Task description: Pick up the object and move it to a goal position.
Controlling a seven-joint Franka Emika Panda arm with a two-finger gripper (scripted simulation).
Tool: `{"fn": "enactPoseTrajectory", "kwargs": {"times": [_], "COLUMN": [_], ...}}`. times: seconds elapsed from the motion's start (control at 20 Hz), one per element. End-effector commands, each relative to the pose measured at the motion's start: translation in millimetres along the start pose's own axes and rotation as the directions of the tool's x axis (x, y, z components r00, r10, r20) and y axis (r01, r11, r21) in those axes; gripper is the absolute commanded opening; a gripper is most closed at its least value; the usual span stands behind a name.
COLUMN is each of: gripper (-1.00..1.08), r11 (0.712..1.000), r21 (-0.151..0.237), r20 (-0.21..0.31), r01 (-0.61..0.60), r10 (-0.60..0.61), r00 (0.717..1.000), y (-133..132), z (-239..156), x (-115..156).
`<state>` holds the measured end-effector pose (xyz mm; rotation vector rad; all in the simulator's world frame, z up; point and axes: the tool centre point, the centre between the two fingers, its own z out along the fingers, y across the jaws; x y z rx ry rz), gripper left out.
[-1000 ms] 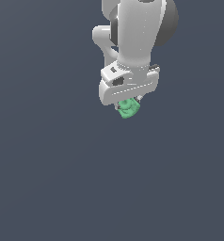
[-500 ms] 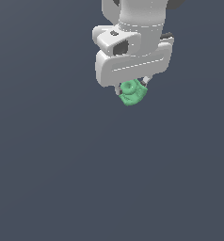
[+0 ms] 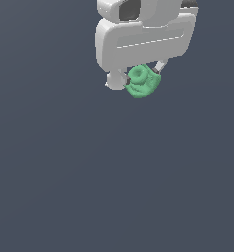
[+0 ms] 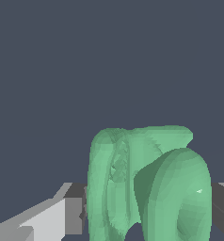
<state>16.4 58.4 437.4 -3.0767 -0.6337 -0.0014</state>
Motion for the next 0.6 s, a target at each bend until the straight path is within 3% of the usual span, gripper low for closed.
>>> {"fn": "enactPoseTrajectory", "kwargs": {"times": [0.0, 0.55], "gripper": [-1.00, -1.00], "r11": [1.000, 1.000], "r21": [0.000, 0.000], "r20": [0.001, 0.001], "r01": [0.000, 0.000], "r10": [0.000, 0.000], "r00": [1.000, 1.000], "y": [1, 3], "z": [-9, -24], "x": [3, 8]}}
